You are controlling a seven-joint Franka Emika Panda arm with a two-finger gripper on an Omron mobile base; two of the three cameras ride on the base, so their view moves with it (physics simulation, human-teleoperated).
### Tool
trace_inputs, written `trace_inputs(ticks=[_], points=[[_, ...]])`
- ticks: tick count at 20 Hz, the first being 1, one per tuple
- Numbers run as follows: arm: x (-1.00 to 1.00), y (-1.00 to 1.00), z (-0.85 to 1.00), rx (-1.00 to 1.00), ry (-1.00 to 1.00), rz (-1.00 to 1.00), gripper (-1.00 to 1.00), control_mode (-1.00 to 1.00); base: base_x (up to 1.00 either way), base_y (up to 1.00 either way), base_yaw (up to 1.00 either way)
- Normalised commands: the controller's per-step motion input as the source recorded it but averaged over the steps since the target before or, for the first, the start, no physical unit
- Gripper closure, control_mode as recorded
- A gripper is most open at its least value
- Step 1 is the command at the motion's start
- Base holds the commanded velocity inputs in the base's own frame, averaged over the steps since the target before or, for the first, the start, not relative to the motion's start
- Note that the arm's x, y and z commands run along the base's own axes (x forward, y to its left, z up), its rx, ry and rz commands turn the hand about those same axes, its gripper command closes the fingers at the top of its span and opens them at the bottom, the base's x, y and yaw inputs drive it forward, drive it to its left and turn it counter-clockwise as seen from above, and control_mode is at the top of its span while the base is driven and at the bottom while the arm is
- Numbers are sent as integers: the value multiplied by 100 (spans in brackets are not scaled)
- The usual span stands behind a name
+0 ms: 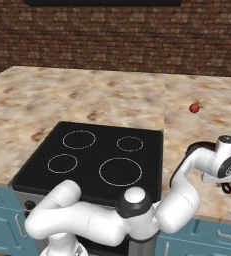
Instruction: Place the pan on the rear right burner on the stove. Then place the tomato and the onion in the pan and turn on the rear right burner.
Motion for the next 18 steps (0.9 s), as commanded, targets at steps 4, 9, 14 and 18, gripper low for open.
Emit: trace_inputs(ticks=[4, 9, 14, 18], points=[[-32, 3, 35, -4, -14, 0, 100, -100, 0, 0, 0], [-36, 22, 46, -5, -14, 0, 100, -100, 0, 0, 0], [-37, 58, 35, -7, -1, 0, 100, -100, 0, 0, 0], [-41, 81, 22, -13, 0, 0, 100, -100, 0, 0, 0]])
